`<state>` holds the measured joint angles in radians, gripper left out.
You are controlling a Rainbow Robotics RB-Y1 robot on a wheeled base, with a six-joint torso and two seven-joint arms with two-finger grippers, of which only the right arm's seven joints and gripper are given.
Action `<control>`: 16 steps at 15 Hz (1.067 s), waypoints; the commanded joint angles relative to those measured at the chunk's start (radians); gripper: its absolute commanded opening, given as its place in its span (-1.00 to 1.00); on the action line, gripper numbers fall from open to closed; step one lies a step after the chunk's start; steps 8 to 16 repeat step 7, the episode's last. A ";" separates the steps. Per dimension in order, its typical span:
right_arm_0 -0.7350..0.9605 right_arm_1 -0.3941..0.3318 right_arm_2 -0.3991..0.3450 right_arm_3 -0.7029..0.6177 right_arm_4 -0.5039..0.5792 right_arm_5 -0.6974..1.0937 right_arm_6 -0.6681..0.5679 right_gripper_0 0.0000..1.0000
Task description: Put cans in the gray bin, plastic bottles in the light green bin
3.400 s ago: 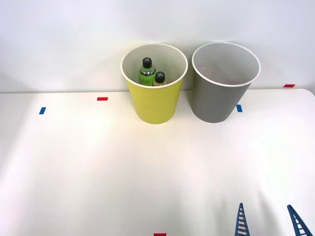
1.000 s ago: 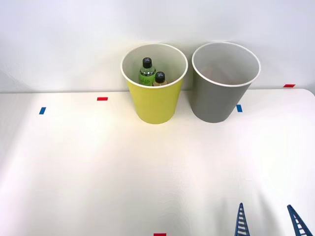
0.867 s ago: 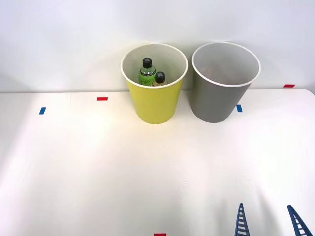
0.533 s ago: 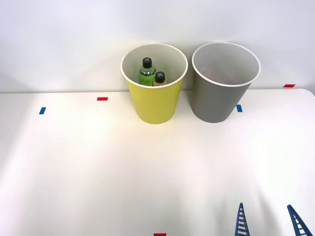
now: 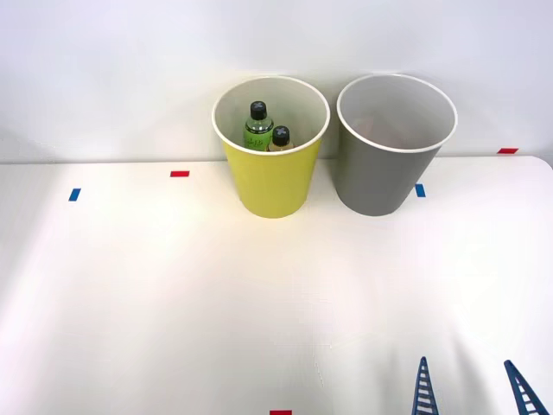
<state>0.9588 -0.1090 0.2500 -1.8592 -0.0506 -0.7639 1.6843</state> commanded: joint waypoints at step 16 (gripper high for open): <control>0.000 0.000 0.000 0.000 0.000 0.000 0.000 1.00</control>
